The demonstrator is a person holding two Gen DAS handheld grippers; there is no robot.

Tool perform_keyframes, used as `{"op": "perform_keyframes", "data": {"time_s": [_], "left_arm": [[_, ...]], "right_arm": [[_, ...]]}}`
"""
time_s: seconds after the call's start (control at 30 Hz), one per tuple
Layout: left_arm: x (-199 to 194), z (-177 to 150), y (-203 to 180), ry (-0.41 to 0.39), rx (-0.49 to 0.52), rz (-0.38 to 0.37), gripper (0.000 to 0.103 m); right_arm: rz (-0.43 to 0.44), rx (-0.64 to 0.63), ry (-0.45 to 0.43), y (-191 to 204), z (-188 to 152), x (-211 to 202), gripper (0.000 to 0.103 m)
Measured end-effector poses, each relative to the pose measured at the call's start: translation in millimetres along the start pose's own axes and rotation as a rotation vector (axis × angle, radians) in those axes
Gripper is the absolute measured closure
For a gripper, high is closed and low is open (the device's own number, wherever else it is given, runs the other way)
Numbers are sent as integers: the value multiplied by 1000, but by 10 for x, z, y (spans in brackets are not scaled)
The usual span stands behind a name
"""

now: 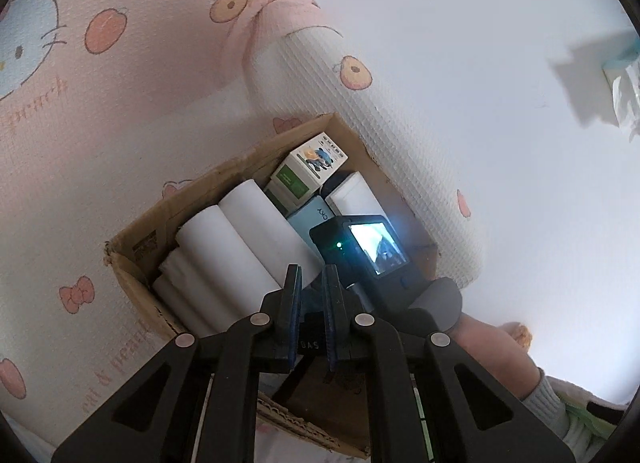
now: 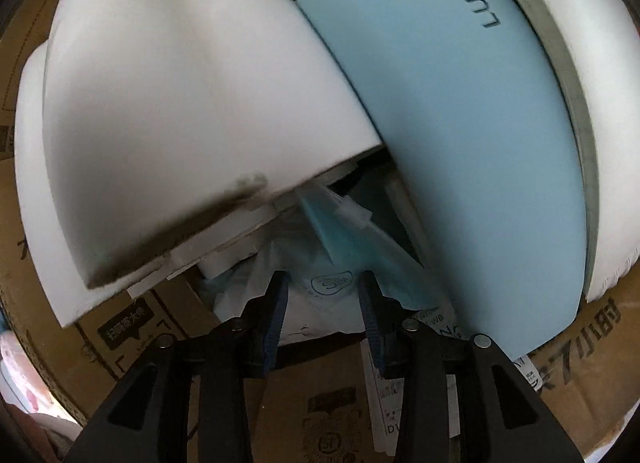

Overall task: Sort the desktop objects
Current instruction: 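Lower the wipes pack into the box beside the tubes and open the left gripper, then move both grippers back toward the white-and-red sauce pouch on the bed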

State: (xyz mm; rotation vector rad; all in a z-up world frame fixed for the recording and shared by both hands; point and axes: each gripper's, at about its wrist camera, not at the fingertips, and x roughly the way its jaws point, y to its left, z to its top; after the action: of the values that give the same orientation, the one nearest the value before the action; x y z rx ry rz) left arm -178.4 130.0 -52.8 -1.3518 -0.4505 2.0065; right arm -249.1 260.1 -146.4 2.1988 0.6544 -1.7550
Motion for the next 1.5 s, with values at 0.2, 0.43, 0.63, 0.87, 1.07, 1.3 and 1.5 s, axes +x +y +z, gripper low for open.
{"op": "perform_keyframes", "data": {"time_s": [0.2, 0.43, 0.63, 0.87, 1.07, 1.3, 1.5], "left_arm": [[-90, -68, -26, 3, -1, 32, 91], [-337, -235, -133, -46, 54, 60, 67], [-540, -394, -187, -115, 79, 35, 51], [-745, -570, -171, -165, 67, 27, 50], [-956, -750, -88, -230, 62, 56, 50], [-1086, -961, 99, -283, 32, 67, 71], [-1188, -1127, 437, -340, -68, 72, 84]], "right_arm": [[10, -22, -24, 19, -84, 12, 57], [137, -10, -126, -33, -414, -326, 42], [233, 52, -271, -167, -783, -792, 37], [283, 18, -388, 97, -1050, -1280, 35], [221, -15, -434, 377, -1041, -1222, 35], [244, -100, -484, 656, -1295, -1257, 35], [248, -186, -470, 960, -1342, -1158, 35]]}}
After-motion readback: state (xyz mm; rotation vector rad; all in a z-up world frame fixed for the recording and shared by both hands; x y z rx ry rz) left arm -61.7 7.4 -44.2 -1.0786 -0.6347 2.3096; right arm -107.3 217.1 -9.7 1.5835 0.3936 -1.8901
